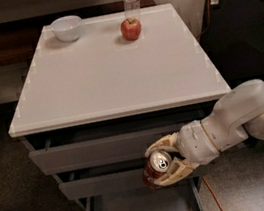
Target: Pick coke can from bottom drawer and place on counter
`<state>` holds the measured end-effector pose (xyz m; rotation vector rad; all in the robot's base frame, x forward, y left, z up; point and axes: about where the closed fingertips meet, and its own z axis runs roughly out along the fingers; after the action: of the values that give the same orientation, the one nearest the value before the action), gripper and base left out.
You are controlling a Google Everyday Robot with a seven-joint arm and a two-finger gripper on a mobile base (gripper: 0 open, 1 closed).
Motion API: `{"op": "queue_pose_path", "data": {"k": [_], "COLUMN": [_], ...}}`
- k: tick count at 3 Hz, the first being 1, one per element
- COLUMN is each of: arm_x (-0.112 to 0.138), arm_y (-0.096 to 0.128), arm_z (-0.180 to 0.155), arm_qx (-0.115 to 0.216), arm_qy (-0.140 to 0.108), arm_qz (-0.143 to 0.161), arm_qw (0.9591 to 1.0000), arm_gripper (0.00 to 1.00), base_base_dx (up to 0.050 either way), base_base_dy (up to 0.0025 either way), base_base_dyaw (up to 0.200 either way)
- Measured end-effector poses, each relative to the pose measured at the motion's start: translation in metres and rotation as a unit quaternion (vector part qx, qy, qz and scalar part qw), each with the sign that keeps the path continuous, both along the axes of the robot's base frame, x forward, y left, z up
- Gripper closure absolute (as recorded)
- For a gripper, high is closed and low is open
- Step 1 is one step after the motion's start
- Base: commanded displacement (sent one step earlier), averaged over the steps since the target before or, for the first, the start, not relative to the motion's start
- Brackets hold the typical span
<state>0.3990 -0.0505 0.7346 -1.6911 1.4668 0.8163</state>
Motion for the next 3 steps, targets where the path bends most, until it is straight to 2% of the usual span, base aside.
{"op": "queue_pose_path", "data": {"k": [1, 3], "arm_x": [0.004, 0.011], "arm_y": [-0.010, -0.023], "arm_z": [0.026, 0.059], "arm_qx": [0.003, 0.011], "arm_qy": [0.009, 0.010], "arm_qz": [0.014, 0.033], "arm_qw": [0.9999, 0.9993], "arm_gripper": [1.00, 1.00], "base_base_dx": [0.000, 0.000], "base_base_dy": [0.00000, 0.00000], "base_base_dyaw": [0.000, 0.000]}}
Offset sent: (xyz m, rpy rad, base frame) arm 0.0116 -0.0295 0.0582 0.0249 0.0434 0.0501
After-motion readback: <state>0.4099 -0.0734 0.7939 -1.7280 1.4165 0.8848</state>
